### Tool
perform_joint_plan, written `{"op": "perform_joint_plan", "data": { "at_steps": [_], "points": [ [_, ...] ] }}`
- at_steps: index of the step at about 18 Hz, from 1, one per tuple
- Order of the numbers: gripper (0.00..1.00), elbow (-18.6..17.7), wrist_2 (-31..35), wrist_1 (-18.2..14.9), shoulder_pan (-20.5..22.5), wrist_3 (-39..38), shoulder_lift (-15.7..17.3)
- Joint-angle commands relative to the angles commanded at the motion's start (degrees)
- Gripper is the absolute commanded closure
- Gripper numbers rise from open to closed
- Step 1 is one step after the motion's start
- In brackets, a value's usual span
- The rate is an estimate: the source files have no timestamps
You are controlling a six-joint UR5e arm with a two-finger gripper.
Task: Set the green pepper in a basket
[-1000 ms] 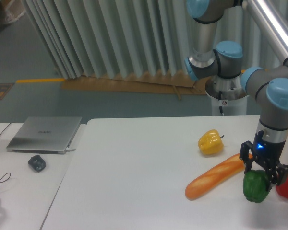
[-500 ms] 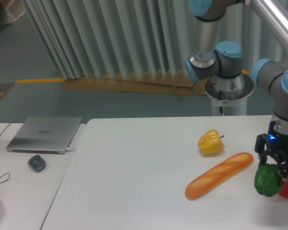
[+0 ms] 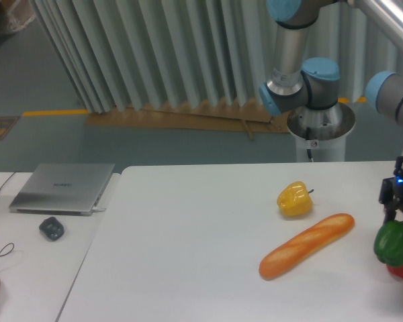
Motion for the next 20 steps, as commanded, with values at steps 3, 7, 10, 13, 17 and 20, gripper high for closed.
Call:
{"op": "perform_joint_plan", "data": {
  "at_steps": [3,7,10,13,17,20],
  "points": [
    [0.53,0.79,1.16,-0.17,1.23,2.99,0.0],
    [0.53,1.23,3.79,0.26,2.63,8.7,-0.09],
    [0.53,2.2,4.76,0.44,3.95,12.75,-0.18],
    [0.53,2.46,4.85,0.53,5.53,13.72,-0.7],
    [0.53,3.43,5.81,0.62,6.94,15.74,-2.37],
    [0.53,3.69,5.73,0.62,8.08,18.55,-3.34]
  ]
}}
